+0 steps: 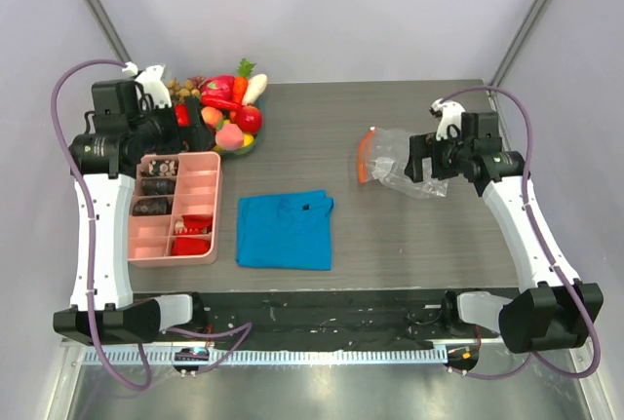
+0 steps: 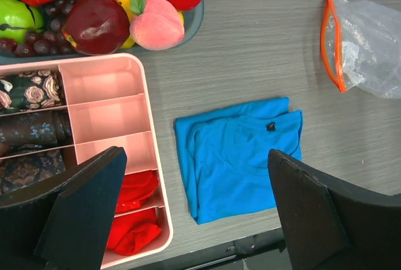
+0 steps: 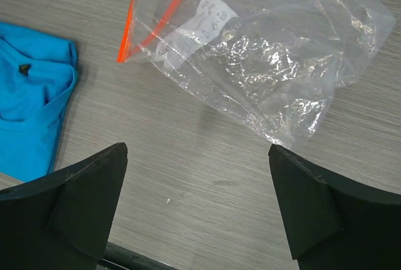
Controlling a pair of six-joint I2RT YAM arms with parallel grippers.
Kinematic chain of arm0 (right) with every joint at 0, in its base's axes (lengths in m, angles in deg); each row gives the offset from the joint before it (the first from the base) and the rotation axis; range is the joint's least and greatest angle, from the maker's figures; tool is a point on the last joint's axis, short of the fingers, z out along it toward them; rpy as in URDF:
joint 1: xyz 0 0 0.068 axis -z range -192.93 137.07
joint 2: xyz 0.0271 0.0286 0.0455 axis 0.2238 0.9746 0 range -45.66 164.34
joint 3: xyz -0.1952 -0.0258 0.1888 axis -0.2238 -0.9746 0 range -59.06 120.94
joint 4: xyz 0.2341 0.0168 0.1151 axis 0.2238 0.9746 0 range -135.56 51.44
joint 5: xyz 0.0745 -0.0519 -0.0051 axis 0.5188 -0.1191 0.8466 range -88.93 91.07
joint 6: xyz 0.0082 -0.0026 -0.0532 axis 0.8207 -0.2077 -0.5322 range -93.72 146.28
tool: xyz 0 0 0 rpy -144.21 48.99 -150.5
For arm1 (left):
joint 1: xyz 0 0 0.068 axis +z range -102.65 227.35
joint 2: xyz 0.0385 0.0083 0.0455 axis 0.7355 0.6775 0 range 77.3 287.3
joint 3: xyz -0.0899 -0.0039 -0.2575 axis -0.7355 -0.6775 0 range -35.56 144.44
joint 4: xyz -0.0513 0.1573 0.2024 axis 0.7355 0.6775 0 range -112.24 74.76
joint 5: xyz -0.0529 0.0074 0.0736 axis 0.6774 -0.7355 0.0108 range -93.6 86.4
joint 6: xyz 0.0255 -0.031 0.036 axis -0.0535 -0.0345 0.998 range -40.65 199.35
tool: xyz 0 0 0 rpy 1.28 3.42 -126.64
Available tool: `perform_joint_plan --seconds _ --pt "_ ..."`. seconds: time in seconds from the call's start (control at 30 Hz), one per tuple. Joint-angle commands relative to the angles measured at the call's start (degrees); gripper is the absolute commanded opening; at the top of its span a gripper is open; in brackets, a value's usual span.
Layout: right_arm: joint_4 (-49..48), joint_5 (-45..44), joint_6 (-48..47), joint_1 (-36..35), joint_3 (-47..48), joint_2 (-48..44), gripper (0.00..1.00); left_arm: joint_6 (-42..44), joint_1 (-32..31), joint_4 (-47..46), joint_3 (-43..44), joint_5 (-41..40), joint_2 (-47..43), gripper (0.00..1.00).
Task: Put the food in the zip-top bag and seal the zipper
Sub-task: Pick up the zipper food storage bag at the center of the board.
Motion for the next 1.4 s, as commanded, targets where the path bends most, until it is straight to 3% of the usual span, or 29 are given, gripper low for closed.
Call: perform_joint_plan --seconds 0.0,0.23,0.63,0.87,0.97,1.07,1.1,1.17,1.2,1.3,1.37 --pt "-0.96 -7.78 -3.18 -4.94 0.98 0.92 1.0 -1.9 0.02 -2.37 0.47 1.18 -1.34 1.0" --pt "-3.24 -20.38 -9.95 -15.14 -2.09 4.7 1.0 1.09 0.11 -8.26 -6.47 11.19 -7.14 1.0" --pt "-20.46 -31.89 -24.27 -27.27 -12.55 9.97 1.0 1.71 0.11 -13.52 -12.27 15.5 -10.92 1.0" --pt "-40.39 -45.5 -32.54 -30.17 -19.24 14.97 1.0 0.83 0.11 -16.26 -14.56 16.29 -11.72 1.0" --pt "-47.24 -47.1 -35.17 -30.18 -20.38 17.35 0.97 0.13 0.11 -17.92 -15.87 17.52 -12.07 1.0" --pt "-53.06 -48.6 -38.08 -30.18 -22.23 20.07 0.8 -1.01 0.02 -20.55 -17.72 19.97 -12.68 1.0" --pt "-53.6 -48.86 -37.91 -30.26 -22.05 20.43 0.66 -1.54 0.02 -21.44 -18.16 20.42 -12.86 1.0" --pt "-53.17 -48.34 -36.33 -30.18 -21.7 20.7 0.49 -2.25 0.02 -23.02 -19.56 21.04 -13.56 1.0" --pt "-52.99 -46.94 -35.89 -30.09 -21.53 20.35 0.3 -2.51 -0.06 -24.42 -20.0 21.22 -13.74 1.0" --pt "-51.16 -45.53 -34.3 -30.18 -20.83 19.04 0.01 -2.25 -0.06 -25.05 -20.71 21.48 -13.74 1.0" --pt "-46.52 -43.51 -32.81 -30.09 -19.69 17.54 0.01 -1.99 -0.06 -25.14 -20.54 21.74 -13.21 1.0"
